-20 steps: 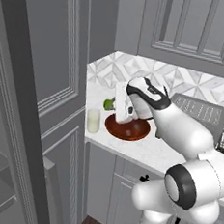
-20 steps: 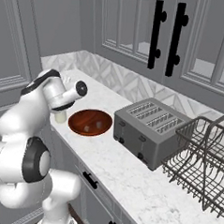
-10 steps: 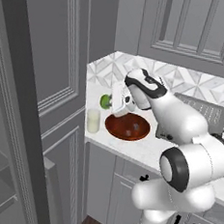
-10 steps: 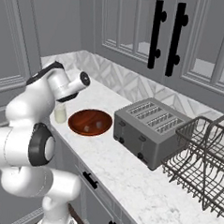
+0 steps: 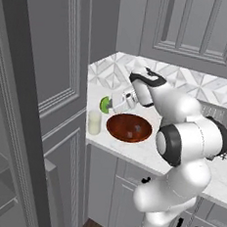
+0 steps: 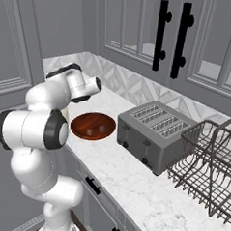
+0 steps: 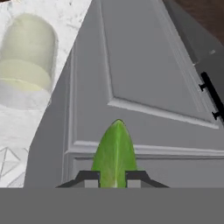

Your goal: Grab a lemon wedge from the fridge and one ice cube from the ice bowl, and put them in the glass of lemonade.

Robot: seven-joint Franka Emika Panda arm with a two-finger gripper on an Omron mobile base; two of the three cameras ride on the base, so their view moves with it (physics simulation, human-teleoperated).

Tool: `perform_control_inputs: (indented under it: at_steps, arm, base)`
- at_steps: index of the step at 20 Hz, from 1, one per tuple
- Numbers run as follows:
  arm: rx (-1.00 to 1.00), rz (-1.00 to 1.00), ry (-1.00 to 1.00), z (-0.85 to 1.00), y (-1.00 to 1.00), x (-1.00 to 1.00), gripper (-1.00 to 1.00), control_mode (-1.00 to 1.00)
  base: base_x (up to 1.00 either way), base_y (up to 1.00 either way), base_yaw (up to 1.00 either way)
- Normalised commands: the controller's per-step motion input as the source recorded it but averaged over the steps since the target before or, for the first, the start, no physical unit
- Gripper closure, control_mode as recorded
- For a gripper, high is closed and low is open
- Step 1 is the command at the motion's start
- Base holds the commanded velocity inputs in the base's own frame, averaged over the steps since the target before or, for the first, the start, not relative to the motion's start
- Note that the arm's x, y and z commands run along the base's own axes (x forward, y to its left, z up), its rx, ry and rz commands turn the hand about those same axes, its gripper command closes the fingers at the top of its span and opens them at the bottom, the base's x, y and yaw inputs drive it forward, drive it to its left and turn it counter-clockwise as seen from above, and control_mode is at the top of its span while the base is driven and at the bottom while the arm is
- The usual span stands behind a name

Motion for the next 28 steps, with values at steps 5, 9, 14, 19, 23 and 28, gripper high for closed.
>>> perform_control_inputs:
  at_steps: [5,9,14,19,23,28]
  arm:
    - [0.07,0.00,0.31,-0.53,0.00,0.25,1.00,-1.00]
    - [0.01,0.00,0.17,-0.16,0.05,0.24,1.00,-1.00]
    - [0.00,0.00,0.10,0.04,0.18,0.07,1.00,-1.00]
    - [0.00,0.00,0.12,0.16,0.10,0.00,1.00,-1.00]
    - [0.00,0.00,0.12,0.00,0.02,0.49,1.00,-1.00]
    - [-0.01,0.00,0.05,-0.14,0.07,0.38,1.00,-1.00]
  base:
    - [0.00,0.00,0.00]
    - [0.00,0.00,0.00]
    - [0.00,0.00,0.00]
    - [0.00,0.00,0.00]
    - [0.00,0.00,0.00]
    - [0.00,0.00,0.00]
